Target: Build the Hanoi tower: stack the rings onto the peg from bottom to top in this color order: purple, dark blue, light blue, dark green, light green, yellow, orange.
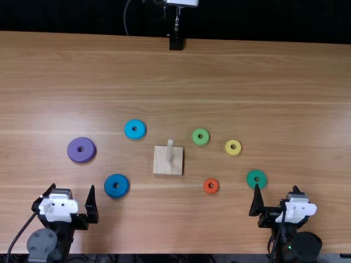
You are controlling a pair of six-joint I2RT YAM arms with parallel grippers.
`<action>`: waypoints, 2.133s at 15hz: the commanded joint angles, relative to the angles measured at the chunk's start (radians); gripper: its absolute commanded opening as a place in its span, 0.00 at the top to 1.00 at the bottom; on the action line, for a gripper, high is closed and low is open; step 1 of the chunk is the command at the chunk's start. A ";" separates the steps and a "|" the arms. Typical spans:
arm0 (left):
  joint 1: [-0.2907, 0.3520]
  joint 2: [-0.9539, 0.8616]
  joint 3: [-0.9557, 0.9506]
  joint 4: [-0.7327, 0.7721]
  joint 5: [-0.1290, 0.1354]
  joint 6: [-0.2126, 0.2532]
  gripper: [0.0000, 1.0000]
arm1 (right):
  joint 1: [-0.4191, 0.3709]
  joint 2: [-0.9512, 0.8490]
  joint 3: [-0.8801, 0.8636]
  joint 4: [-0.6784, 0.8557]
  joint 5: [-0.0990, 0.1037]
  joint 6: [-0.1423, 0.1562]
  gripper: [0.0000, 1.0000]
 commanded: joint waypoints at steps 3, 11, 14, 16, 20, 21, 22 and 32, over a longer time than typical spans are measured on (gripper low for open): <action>-0.008 -0.012 -0.110 -0.078 -0.001 0.013 0.00 | -0.009 -0.013 -0.083 -0.070 0.002 -0.001 0.00; -0.008 -0.012 -0.110 -0.078 -0.001 0.013 0.00 | -0.009 -0.013 -0.083 -0.070 0.002 -0.001 0.00; -0.008 -0.012 -0.110 -0.078 -0.001 0.013 0.00 | -0.009 -0.013 -0.083 -0.070 0.002 -0.001 0.00; -0.002 -0.012 -0.110 -0.080 -0.001 0.013 0.00 | -0.009 -0.013 -0.083 -0.070 0.002 -0.001 0.00; 0.000 -0.012 -0.110 -0.080 0.001 0.013 0.00 | -0.009 -0.013 -0.083 -0.070 0.002 -0.001 0.00; 0.000 -0.012 -0.110 -0.078 0.001 0.013 0.00 | -0.009 -0.013 -0.083 -0.070 0.002 -0.001 0.00; 0.000 -0.012 -0.110 -0.078 0.007 0.013 0.00 | -0.009 -0.013 -0.083 -0.070 0.002 -0.001 0.00; 0.000 0.223 0.244 -0.065 0.003 0.017 0.00 | -0.009 -0.013 -0.083 -0.070 0.002 -0.001 0.00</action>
